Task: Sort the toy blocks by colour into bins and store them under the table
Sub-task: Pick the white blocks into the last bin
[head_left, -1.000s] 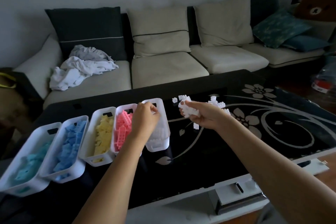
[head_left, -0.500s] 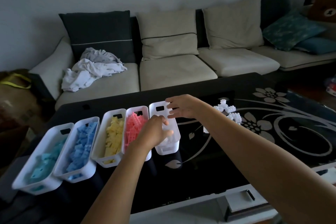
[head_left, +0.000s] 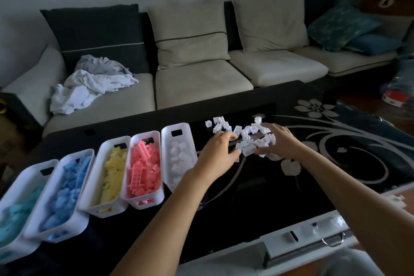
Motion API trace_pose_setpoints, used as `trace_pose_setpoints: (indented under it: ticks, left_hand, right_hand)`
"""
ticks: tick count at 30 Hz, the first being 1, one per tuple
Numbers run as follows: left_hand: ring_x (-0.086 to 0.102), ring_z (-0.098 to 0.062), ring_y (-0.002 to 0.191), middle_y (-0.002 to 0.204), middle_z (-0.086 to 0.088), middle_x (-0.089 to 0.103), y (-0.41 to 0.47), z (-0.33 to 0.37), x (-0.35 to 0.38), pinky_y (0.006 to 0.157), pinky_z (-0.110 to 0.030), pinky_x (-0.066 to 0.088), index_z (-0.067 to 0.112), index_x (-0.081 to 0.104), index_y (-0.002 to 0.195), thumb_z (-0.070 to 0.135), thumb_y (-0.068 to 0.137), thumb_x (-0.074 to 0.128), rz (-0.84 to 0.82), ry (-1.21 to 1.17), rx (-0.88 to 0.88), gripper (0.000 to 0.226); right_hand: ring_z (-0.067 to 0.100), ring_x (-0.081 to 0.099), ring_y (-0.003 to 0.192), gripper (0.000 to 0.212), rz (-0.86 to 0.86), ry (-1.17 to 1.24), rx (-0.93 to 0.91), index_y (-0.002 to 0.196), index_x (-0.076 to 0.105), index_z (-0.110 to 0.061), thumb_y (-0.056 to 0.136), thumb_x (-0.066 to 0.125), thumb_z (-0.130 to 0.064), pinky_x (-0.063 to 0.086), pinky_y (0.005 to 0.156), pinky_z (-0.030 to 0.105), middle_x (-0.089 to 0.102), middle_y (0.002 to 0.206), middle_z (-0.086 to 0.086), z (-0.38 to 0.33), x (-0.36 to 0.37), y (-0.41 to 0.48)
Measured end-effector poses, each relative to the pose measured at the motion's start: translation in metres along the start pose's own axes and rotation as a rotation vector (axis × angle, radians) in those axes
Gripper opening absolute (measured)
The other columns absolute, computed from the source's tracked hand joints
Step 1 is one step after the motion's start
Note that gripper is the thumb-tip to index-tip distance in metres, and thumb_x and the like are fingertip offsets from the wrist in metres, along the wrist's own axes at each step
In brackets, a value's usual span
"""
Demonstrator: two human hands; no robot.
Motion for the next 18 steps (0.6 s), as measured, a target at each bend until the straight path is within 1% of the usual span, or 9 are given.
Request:
trace_pose_setpoints:
  ticks: [2, 4, 5, 7, 9, 12, 15, 16, 18]
  left_hand:
    - [0.047, -0.019, 0.121, 0.138, -0.004, 0.044, 0.010, -0.001, 0.029, 0.099, -0.025, 0.037, 0.017, 0.043, 0.136, 0.027, 0.089, 0.060, -0.085, 0.031, 0.001, 0.051]
    - [0.043, -0.025, 0.124, 0.141, -0.008, 0.039, 0.019, -0.008, 0.051, 0.103, -0.029, 0.035, 0.017, 0.036, 0.141, 0.026, 0.089, 0.062, -0.129, 0.041, -0.028, 0.059]
    - [0.042, -0.027, 0.124, 0.140, -0.009, 0.038, 0.022, -0.012, 0.060, 0.104, -0.031, 0.035, 0.018, 0.034, 0.142, 0.027, 0.089, 0.062, -0.135, 0.051, -0.043, 0.061]
    - [0.040, -0.031, 0.122, 0.139, -0.009, 0.038, 0.027, -0.016, 0.075, 0.103, -0.035, 0.035, 0.020, 0.034, 0.143, 0.031, 0.089, 0.062, -0.146, 0.101, -0.056, 0.062]
    - [0.039, -0.032, 0.121, 0.137, -0.007, 0.040, 0.031, -0.019, 0.086, 0.101, -0.038, 0.035, 0.023, 0.034, 0.142, 0.037, 0.090, 0.058, -0.149, 0.179, -0.041, 0.059]
    - [0.051, -0.027, 0.111, 0.126, -0.008, 0.048, 0.033, -0.022, 0.091, 0.087, -0.032, 0.043, 0.018, 0.044, 0.131, 0.042, 0.092, 0.053, -0.095, 0.137, -0.016, 0.047]
    - [0.060, -0.023, 0.094, 0.115, -0.006, 0.052, 0.031, -0.022, 0.088, 0.064, -0.028, 0.042, 0.014, 0.048, 0.120, 0.049, 0.093, 0.047, -0.033, 0.181, -0.025, 0.044]
    - [0.060, -0.023, 0.091, 0.113, -0.006, 0.054, 0.031, -0.021, 0.087, 0.061, -0.029, 0.040, 0.013, 0.048, 0.117, 0.050, 0.093, 0.045, -0.021, 0.217, -0.023, 0.045]
    - [0.062, -0.025, 0.089, 0.111, -0.006, 0.056, 0.031, -0.019, 0.086, 0.060, -0.030, 0.041, 0.012, 0.048, 0.115, 0.052, 0.094, 0.042, -0.023, 0.264, -0.024, 0.046]
  right_hand:
    - [0.029, 0.016, 0.141, 0.110, -0.024, -0.048, 0.009, 0.145, 0.025, -0.032, 0.054, 0.075, -0.066, 0.016, 0.116, 0.047, 0.024, 0.152, 0.003, 0.019, 0.010, -0.002]
    - [0.029, 0.017, 0.142, 0.114, -0.028, -0.071, -0.028, 0.144, 0.024, -0.038, 0.046, 0.065, -0.081, 0.019, 0.115, 0.050, 0.020, 0.154, 0.000, 0.027, 0.020, -0.003]
    - [0.028, 0.019, 0.142, 0.106, -0.018, -0.088, -0.063, 0.143, 0.027, -0.040, 0.052, 0.063, -0.081, 0.020, 0.115, 0.049, 0.019, 0.155, 0.000, 0.027, 0.025, -0.004]
    - [0.025, 0.022, 0.142, 0.077, 0.047, -0.092, -0.125, 0.140, 0.037, -0.038, 0.073, 0.065, -0.062, 0.022, 0.115, 0.043, 0.020, 0.156, 0.000, 0.024, 0.029, -0.009]
    - [0.022, 0.027, 0.138, 0.060, 0.135, -0.090, -0.170, 0.133, 0.048, -0.030, 0.080, 0.065, -0.051, 0.028, 0.110, 0.036, 0.028, 0.152, -0.001, 0.020, 0.029, -0.012]
    - [0.022, 0.039, 0.125, 0.054, 0.213, -0.157, -0.181, 0.124, 0.054, -0.018, 0.081, 0.065, -0.048, 0.036, 0.102, 0.032, 0.042, 0.135, 0.002, 0.017, 0.026, -0.013]
    - [0.022, 0.051, 0.110, 0.051, 0.261, -0.203, -0.123, 0.118, 0.053, -0.019, 0.081, 0.063, -0.052, 0.047, 0.084, 0.033, 0.047, 0.124, 0.001, 0.015, 0.023, -0.016]
    - [0.023, 0.056, 0.104, 0.050, 0.267, -0.229, -0.087, 0.118, 0.053, -0.021, 0.081, 0.061, -0.053, 0.049, 0.077, 0.033, 0.048, 0.123, 0.001, 0.016, 0.022, -0.017]
    - [0.027, 0.061, 0.098, 0.050, 0.269, -0.298, -0.039, 0.119, 0.051, -0.023, 0.082, 0.059, -0.056, 0.048, 0.071, 0.032, 0.050, 0.126, 0.001, 0.014, 0.020, -0.018]
Point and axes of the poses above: each hand's wrist, its own y-axis towards the middle knuckle, its own x-axis out of the palm, z = x × y, the point moved 8 cm from there along y, towards the middle knuckle
